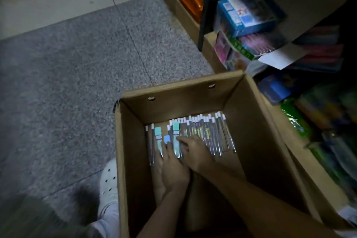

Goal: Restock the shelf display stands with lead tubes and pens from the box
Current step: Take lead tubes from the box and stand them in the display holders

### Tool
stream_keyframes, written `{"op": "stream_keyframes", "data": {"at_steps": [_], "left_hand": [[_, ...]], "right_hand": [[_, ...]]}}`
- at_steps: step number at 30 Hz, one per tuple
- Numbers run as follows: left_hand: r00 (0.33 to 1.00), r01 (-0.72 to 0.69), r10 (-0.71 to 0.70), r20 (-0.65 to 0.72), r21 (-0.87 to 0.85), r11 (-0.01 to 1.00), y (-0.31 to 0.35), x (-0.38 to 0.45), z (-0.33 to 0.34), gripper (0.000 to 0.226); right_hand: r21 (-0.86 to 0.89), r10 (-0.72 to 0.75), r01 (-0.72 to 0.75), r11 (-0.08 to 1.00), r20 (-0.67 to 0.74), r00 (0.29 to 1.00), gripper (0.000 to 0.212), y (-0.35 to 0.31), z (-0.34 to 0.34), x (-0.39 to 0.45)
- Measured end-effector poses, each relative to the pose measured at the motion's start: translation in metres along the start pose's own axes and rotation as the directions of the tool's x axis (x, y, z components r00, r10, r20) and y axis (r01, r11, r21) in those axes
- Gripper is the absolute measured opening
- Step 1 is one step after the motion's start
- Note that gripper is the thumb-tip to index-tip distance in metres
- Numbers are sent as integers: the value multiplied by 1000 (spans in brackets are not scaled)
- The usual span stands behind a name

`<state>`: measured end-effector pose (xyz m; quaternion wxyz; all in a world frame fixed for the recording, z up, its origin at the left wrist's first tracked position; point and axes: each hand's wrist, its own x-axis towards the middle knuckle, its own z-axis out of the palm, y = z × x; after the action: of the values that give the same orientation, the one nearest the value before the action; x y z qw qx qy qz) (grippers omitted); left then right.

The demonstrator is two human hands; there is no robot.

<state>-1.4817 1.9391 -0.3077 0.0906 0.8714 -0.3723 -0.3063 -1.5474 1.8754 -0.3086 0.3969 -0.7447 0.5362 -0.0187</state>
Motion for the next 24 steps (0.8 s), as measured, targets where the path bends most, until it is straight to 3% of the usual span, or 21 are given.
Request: {"op": "stream_keyframes", "data": {"at_steps": [4,7,11,15,19,22,24], "left_hand": [[993,-116,116,20,-9,993,-5,-13,18,64],[993,-115,113,-21,-162,980,-11,-21,23,56],[978,-187,166,-123,-183,965,-19,-25,24,42],[976,-177,134,-173,-260,949,-18,-15,20,25],[987,-139,106,-124,-296,945,-20,-4,14,40],[990,-42,-21,-141,-426,904,-21,-2,13,38],[976,113,-207,-72,-644,757,-17,-1,11,30]], "right_hand": [[-67,-2,2,998,-6,1000,37,4,11,5],[-53,35,-39,998,-70,997,34,7,14,3],[-69,99,-108,992,-129,987,30,19,9,-3],[-14,173,-178,984,-169,970,28,23,6,-7],[63,258,-250,966,-228,939,35,20,2,-4],[70,283,-275,959,-209,936,43,24,-2,-6],[69,281,-273,960,-199,939,43,29,-6,-11]]}}
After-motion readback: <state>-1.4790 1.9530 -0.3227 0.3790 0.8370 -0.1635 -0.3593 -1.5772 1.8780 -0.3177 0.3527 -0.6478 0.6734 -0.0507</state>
